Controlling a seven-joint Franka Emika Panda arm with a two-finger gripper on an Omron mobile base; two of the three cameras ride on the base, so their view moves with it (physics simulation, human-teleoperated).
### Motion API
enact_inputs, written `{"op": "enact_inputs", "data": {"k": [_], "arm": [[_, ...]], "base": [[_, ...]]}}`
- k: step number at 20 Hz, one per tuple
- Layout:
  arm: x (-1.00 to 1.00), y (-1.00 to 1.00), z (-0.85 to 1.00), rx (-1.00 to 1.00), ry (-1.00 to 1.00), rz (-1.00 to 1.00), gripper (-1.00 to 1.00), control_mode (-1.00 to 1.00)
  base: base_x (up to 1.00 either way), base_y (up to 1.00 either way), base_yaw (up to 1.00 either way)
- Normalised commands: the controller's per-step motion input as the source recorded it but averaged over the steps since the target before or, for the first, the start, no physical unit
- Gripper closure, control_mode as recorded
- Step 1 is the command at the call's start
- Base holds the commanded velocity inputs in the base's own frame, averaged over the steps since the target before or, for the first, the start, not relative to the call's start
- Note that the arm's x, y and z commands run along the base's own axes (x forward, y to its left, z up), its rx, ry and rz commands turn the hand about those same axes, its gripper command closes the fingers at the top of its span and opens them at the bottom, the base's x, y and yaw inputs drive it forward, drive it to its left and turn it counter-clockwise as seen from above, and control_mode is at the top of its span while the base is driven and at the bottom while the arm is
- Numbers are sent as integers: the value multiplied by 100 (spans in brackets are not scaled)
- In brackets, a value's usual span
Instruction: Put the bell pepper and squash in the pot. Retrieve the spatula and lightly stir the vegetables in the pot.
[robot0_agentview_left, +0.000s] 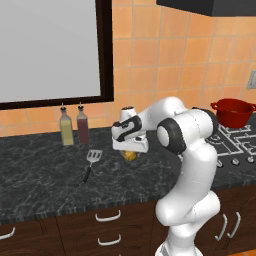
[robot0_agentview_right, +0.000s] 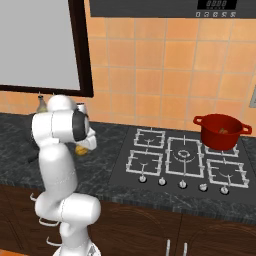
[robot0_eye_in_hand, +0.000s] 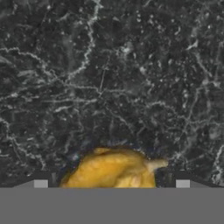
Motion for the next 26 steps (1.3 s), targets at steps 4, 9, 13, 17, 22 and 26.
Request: {"op": "enact_inputs", "data": {"k": [4, 9, 13, 17, 22, 26], "arm": [[-47, -22, 21, 0, -24, -7, 100, -100], [-43, -63, 78, 0, -31, -4, 100, -100], [-14, -82, 100, 2, -19, 0, 100, -100], [-14, -73, 100, 6, -2, 0, 100, -100], [-34, -16, 100, 2, 22, 0, 100, -100], [-46, -16, 54, 0, 15, 8, 100, -100]], "base": [[0, 0, 0], [0, 0, 0], [0, 0, 0], [0, 0, 0], [0, 0, 0], [0, 0, 0]]}}
